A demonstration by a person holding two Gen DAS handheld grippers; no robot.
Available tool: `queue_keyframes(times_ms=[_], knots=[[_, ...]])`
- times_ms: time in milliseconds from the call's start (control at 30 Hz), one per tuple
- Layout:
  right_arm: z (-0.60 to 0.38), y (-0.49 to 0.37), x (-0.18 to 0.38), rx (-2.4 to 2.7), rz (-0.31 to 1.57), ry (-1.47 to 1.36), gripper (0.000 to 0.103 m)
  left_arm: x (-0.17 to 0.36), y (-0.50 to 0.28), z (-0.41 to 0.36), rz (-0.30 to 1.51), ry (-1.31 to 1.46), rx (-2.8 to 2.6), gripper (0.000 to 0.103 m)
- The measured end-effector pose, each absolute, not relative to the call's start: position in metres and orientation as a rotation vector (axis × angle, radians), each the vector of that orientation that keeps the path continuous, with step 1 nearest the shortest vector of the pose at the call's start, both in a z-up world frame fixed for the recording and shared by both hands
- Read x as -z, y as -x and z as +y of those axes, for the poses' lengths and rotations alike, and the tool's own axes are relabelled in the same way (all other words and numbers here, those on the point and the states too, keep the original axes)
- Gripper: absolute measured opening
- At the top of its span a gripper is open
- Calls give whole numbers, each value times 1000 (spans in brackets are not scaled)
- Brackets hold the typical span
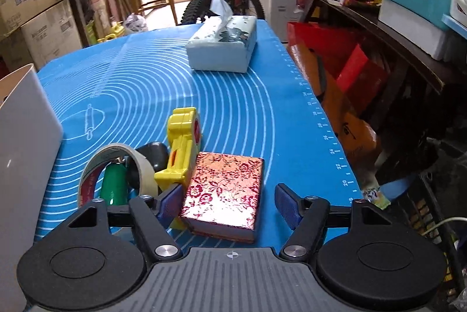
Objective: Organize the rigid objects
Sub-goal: 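Grasp the red floral box with the right tool, then carry the red floral box into the basket and lower it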
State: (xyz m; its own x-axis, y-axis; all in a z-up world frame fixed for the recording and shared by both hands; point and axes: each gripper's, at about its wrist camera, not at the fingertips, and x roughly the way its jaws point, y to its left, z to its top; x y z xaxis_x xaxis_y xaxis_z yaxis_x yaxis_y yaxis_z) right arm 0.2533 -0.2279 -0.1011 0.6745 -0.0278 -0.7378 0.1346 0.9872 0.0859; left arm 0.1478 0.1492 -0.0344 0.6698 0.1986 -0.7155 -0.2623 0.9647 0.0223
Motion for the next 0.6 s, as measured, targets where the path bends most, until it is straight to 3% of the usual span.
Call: queue_keyframes(times_ms=[333, 600], knots=[[-238, -238, 92, 99, 801, -131, 60, 34, -148, 149, 796, 84, -260, 12], [-245, -223, 54, 76, 693, -146, 60, 33, -148, 151, 795, 87, -260, 12]])
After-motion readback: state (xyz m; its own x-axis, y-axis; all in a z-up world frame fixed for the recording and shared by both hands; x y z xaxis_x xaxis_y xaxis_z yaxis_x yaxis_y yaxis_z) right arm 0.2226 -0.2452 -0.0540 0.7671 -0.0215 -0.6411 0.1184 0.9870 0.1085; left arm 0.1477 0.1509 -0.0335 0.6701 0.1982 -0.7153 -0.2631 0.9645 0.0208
